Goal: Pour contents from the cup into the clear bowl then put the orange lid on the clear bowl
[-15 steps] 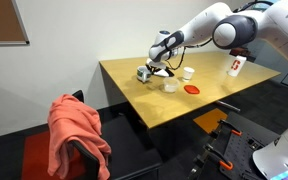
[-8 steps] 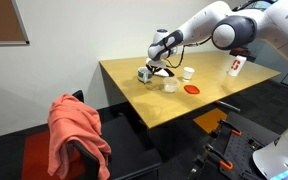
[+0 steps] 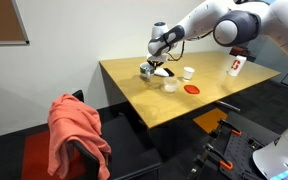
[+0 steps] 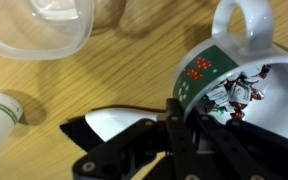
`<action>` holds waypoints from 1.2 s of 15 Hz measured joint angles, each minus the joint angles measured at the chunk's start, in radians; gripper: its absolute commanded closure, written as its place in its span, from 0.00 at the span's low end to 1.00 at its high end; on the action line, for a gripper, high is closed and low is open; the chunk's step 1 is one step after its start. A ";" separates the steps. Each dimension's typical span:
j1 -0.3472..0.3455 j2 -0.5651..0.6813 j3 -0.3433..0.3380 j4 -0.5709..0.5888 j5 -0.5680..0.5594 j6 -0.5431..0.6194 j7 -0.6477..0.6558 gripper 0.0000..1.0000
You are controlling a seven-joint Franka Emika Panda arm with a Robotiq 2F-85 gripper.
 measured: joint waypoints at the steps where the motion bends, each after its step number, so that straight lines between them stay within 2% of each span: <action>1: 0.000 -0.010 -0.005 -0.002 -0.010 -0.003 -0.002 0.97; 6: -0.009 -0.097 -0.024 -0.048 -0.056 -0.040 -0.039 0.97; 9: -0.011 -0.187 -0.039 -0.114 -0.094 -0.105 -0.083 0.97; 13: -0.002 -0.309 -0.071 -0.231 -0.203 -0.174 -0.084 0.97; 18: 0.022 -0.439 -0.107 -0.420 -0.387 -0.191 -0.077 0.97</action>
